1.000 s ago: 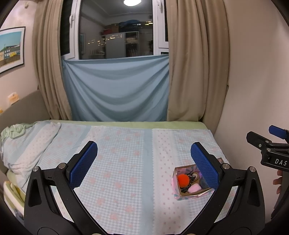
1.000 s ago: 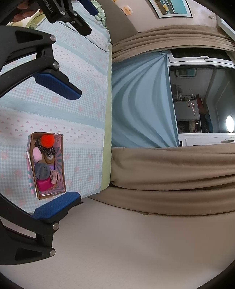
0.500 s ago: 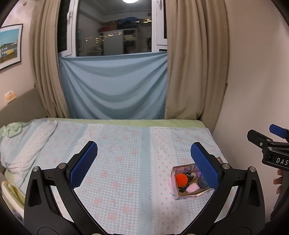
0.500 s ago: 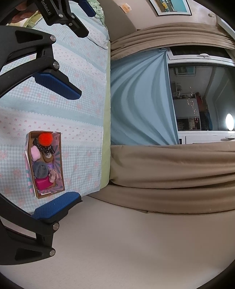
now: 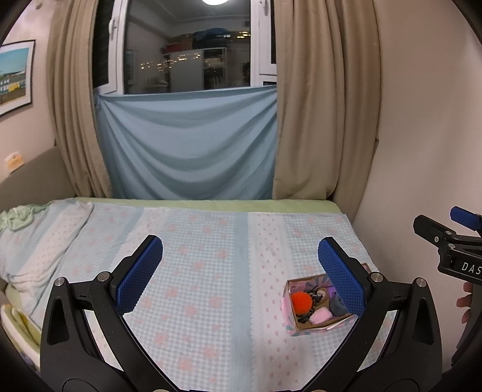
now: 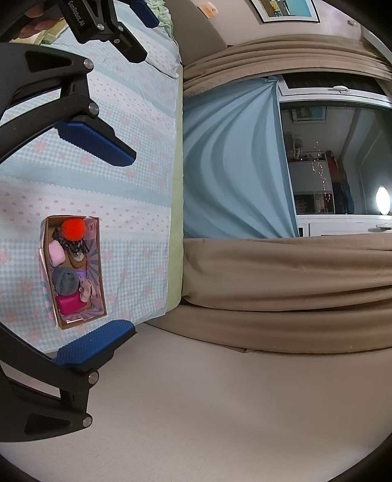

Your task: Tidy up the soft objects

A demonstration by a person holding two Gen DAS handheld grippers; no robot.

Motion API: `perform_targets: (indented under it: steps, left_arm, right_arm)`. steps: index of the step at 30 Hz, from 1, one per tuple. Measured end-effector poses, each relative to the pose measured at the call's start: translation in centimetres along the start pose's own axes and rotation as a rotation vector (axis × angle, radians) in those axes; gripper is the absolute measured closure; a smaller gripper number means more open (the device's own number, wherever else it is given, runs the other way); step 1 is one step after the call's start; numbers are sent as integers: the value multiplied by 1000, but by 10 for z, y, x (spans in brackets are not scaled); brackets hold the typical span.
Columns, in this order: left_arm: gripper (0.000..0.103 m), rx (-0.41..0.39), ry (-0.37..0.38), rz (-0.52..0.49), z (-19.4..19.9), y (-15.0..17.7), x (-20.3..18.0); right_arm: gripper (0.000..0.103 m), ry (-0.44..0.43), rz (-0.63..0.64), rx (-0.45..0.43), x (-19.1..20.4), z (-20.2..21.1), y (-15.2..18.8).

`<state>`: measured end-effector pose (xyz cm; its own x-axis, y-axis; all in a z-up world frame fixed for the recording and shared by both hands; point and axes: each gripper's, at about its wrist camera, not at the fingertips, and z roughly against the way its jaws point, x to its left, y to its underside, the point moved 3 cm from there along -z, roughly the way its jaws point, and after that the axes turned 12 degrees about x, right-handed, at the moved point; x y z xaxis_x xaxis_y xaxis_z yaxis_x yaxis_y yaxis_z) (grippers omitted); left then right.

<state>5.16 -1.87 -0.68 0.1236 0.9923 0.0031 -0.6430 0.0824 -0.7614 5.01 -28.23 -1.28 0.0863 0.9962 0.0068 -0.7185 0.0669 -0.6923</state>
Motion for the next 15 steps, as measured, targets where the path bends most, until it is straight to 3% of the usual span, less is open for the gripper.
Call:
perform_targets:
  steps: [8,15]
  left_arm:
    - [0,-36,-67,0,-5,-9,-5]
    - [0,36,-60,11,-30,-6,-8]
  right_arm:
    - [1,8,-5,3,-4,-6,-3]
    - [1,8,-10,34,-8,-19,-6]
